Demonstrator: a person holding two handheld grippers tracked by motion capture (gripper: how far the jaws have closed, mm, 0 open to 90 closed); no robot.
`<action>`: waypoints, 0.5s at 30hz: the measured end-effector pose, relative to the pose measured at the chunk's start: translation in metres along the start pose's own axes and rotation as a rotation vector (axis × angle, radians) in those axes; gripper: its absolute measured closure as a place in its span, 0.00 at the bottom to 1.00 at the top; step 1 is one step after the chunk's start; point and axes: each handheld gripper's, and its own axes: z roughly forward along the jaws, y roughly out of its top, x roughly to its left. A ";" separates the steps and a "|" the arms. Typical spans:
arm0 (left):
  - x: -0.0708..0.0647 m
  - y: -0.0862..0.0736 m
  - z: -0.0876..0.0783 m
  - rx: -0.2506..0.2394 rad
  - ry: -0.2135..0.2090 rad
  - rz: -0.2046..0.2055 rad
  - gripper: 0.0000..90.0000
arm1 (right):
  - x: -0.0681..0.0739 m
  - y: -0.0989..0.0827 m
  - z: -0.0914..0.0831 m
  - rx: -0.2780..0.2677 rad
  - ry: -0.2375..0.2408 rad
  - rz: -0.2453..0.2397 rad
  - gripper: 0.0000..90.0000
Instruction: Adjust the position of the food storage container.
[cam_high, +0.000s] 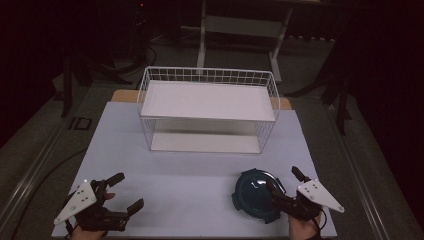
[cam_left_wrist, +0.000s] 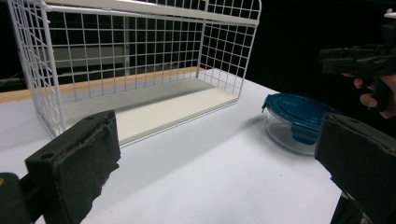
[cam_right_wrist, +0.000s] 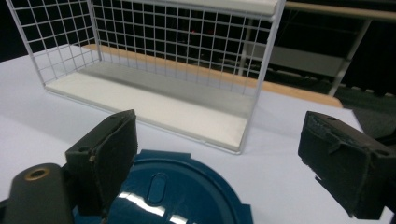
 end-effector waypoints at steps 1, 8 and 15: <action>0.000 0.000 0.000 -0.001 -0.001 -0.001 0.00 | 0.000 0.000 0.000 0.000 0.000 0.000 0.13; 0.000 0.000 0.000 0.000 0.004 0.000 0.00 | -0.007 0.008 -0.006 -0.007 0.002 0.019 0.13; 0.002 0.000 0.001 0.005 0.002 -0.002 0.00 | -0.016 0.007 -0.004 0.044 0.025 0.028 0.13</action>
